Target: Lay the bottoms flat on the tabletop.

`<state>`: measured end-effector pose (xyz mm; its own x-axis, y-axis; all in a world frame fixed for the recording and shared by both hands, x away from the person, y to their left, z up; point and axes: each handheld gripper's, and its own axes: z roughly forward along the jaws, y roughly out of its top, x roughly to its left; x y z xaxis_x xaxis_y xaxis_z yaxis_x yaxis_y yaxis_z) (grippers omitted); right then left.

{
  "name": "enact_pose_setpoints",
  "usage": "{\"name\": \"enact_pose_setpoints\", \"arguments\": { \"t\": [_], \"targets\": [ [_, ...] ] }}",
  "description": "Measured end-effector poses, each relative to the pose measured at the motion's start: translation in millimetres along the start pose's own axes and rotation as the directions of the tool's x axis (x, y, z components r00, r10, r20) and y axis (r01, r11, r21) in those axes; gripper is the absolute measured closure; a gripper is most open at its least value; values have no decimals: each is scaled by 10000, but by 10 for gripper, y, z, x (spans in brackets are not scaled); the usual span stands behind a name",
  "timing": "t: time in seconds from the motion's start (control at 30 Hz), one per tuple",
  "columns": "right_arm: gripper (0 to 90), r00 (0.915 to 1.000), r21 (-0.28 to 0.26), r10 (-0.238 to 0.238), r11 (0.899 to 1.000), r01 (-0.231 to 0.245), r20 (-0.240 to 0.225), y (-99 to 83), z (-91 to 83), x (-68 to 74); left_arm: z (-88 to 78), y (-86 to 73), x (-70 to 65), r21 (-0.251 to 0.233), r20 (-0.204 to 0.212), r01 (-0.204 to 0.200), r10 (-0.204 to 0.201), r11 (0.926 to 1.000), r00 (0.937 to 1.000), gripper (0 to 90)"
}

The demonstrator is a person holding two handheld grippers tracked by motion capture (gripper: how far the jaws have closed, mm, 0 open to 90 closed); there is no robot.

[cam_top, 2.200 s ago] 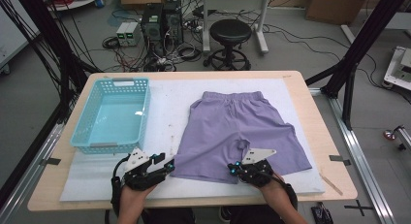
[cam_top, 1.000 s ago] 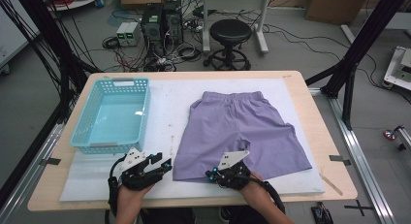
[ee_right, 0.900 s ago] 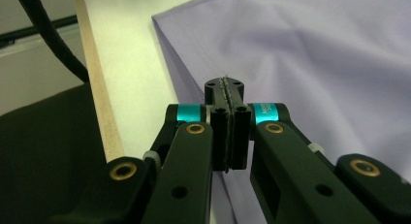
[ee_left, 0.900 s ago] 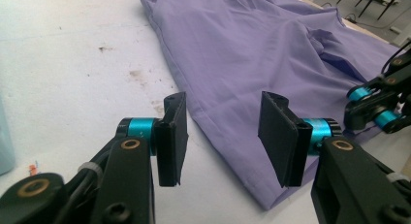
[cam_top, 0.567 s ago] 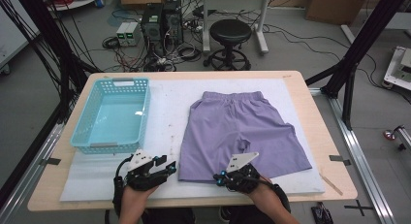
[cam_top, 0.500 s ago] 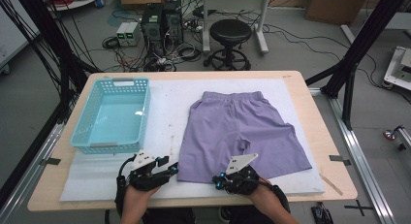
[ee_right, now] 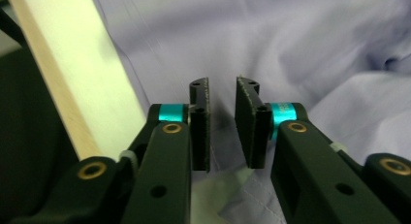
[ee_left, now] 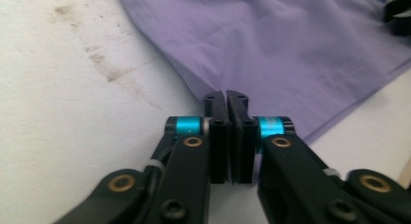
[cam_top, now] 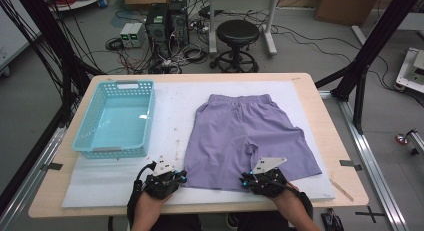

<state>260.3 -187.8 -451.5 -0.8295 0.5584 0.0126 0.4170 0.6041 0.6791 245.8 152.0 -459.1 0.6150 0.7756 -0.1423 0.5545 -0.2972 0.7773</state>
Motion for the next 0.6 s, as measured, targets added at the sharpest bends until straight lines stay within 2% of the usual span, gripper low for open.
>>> {"name": "enact_pose_setpoints", "arguments": {
  "t": [0.03,0.13,0.23,0.43,0.5,0.57,0.6],
  "targets": [
    [900,10000,-60,2,10000,-2,-62,-4,-3,-5,-4,-5,-2,-17,33,-6,6,10000,10000,882],
    [900,9997,66,-168,9998,169,-183,-4,-29,1,-21,-8,1,-15,138,23,-22,10000,9999,883],
    [900,9996,-50,-125,9999,124,-247,-26,-83,4,-40,-10,-2,-103,228,147,-144,9998,9996,883],
    [900,9987,-744,281,9967,-311,-414,-45,-263,-6,-100,-18,7,-101,205,198,-195,9998,9996,886],
    [900,9976,-607,500,9968,-528,-470,-80,-307,-14,-125,-24,28,-118,199,318,-316,9994,9993,886],
    [900,9978,-500,490,9974,-512,-442,-123,-314,-14,-149,-19,42,-257,269,483,-476,9985,9985,884],
    [900,9978,-598,564,9965,-584,-338,-145,-329,-20,-157,-12,46,-362,320,481,-469,9982,9984,858]
  ]
}}
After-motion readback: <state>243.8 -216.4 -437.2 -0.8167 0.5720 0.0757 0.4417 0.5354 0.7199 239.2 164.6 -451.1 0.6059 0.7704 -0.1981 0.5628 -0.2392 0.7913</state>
